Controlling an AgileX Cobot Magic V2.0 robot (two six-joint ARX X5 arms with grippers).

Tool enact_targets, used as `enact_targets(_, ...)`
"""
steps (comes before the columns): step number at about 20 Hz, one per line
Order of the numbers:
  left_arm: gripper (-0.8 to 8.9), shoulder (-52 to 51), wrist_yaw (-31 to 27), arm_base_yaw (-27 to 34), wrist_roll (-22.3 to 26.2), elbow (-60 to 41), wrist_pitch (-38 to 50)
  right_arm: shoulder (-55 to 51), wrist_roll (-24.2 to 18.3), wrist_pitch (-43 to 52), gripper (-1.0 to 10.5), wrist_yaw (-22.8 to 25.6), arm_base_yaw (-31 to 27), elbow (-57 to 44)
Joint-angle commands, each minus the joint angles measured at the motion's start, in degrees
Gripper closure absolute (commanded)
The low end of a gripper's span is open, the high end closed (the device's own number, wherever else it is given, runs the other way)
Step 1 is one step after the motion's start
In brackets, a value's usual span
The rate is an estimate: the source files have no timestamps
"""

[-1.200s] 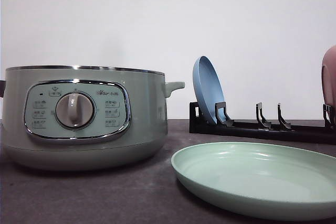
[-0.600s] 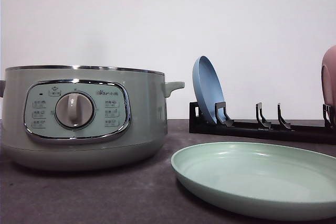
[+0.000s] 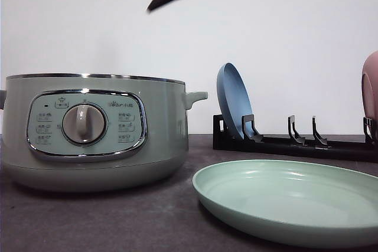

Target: The right arm pick the green plate and place it on desk, then the left arm uncap open the steamer lid, the right arm pick the potato and place it on the plate, then the right arm cap close the steamer lid

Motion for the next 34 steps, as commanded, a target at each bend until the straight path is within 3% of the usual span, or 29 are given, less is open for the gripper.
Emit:
enact_targets(1,8.05,-0.44,-0.07,0.15,-0.11,2.58,-1.75,5.99,1.33,-0.07,5.6,3.28,1.77,4.26)
enact_targets(9,8.05,-0.44,-0.02,0.15,-0.13,2.58,-1.75,17.81,4.9,-0.09,4.7,12.0,4.28,8.2)
enact_targets(28,8.05,-0.44,1.09,-0.02,-0.13,2.58,-1.75,25.46,5.73,-1.22,4.6,14.97,6.16,8.2)
enact_targets(34,8.05,-0.44,1.16,0.0,-0.11,2.58,-1.73,25.31,4.61,-0.66,8.1,14.86,6.16,8.2)
